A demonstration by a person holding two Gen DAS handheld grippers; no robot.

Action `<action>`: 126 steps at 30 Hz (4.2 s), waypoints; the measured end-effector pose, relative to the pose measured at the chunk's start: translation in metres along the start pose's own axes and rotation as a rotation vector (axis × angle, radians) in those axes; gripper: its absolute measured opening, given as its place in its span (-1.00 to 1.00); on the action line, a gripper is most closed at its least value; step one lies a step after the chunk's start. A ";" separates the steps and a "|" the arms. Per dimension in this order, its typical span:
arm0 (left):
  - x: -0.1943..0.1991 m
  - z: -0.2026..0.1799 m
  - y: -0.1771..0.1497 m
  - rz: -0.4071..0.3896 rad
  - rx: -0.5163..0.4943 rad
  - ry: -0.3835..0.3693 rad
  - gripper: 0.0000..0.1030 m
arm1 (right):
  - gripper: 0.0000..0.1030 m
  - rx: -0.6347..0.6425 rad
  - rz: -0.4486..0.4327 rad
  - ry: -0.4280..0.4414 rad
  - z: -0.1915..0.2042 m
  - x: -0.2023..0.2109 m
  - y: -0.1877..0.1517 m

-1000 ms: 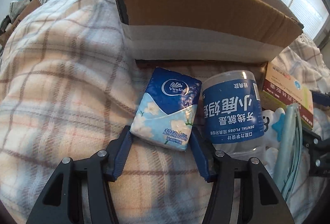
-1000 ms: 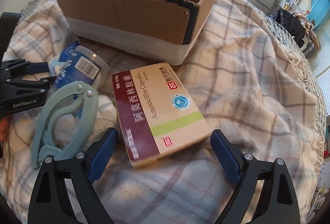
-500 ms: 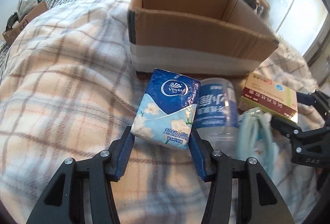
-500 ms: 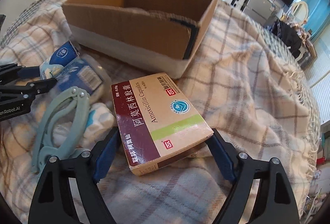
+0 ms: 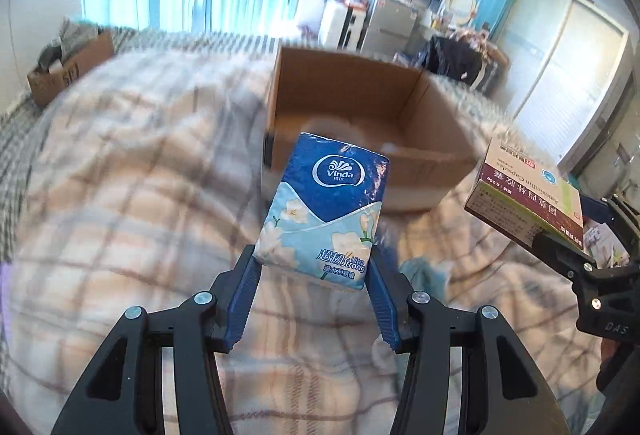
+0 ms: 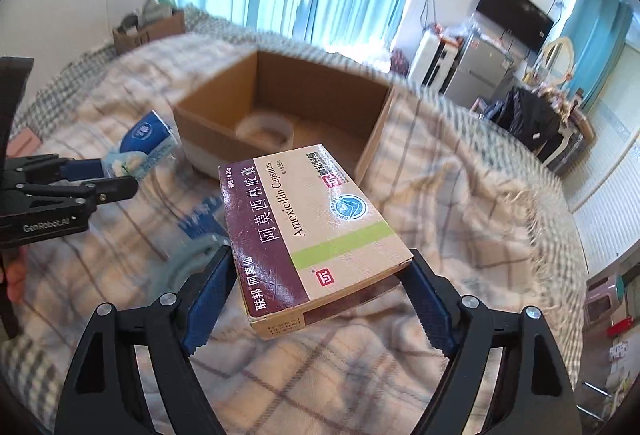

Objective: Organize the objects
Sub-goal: 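Lift both items over the cardboard box and open both grippers inside it, then withdraw both grippers from the box toward the remaining items, then grasp the pale green plastic clip with the right gripper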

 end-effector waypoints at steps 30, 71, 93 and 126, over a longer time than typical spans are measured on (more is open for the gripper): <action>-0.090 0.012 0.144 -0.047 -0.092 0.035 0.03 | 0.61 -0.066 -0.090 -0.005 -0.002 -0.099 0.158; 0.089 -0.038 0.069 -0.206 -0.154 0.095 0.83 | 0.71 -0.172 -0.259 -0.036 -0.035 0.107 0.083; 0.005 0.043 -0.040 -0.008 -0.015 0.193 0.83 | 0.71 -0.080 0.169 0.147 0.100 -0.042 -0.045; -0.075 -0.087 -0.066 0.179 -0.128 -0.010 0.83 | 0.29 -0.273 0.148 0.121 -0.027 -0.031 -0.062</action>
Point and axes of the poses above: each gripper's, at about its wrist camera, not at the fingertips, and x roughly against the way its jaws point, z to its left, y to its top, the point moved 10 cm from there along -x, roughly the way its jaws point, and after that the axes turned 13 degrees about -y, right-handed, at the moved point
